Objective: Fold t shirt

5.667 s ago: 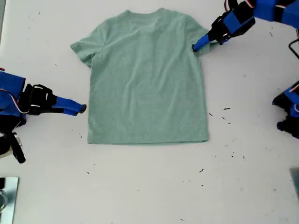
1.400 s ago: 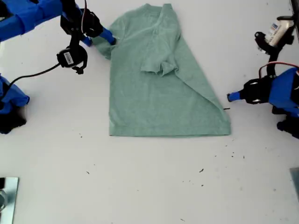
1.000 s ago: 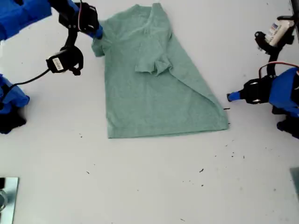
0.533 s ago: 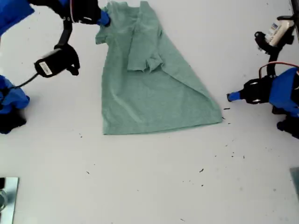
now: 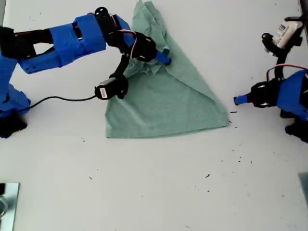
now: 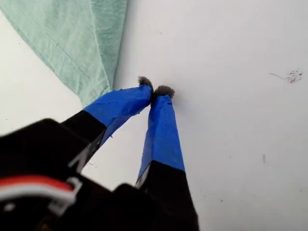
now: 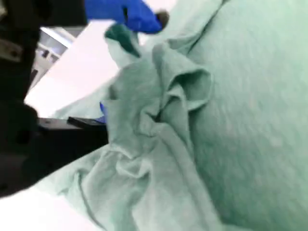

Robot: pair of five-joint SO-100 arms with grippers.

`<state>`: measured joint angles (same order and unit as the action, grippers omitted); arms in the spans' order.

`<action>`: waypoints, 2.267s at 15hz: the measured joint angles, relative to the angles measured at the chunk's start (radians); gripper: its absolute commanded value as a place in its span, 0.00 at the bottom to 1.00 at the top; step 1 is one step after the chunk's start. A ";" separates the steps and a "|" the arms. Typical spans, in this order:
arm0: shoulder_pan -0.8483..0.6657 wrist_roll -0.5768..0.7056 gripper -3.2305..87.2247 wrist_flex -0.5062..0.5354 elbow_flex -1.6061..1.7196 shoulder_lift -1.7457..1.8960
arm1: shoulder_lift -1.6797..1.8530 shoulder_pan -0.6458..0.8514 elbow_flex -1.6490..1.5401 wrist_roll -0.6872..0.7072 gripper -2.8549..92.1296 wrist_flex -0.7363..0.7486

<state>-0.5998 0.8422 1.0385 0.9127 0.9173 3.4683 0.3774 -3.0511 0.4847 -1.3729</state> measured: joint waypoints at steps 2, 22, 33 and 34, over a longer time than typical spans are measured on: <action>-0.018 -0.026 0.25 0.163 0.017 0.130 | 0.000 0.000 0.000 0.000 0.06 0.000; 0.454 -0.779 0.03 -0.025 2.326 2.625 | -0.715 -0.127 0.761 0.044 0.28 -0.192; 0.454 -0.770 0.03 -0.025 2.326 2.625 | -1.299 -0.060 0.945 0.330 0.35 -0.032; 0.454 -0.770 0.03 -0.025 2.326 2.625 | -1.301 -0.041 0.833 0.336 0.33 0.091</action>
<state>-0.1457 0.0721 1.0140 3.2382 3.5420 2.1675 0.3359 -2.2181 0.8207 -1.2824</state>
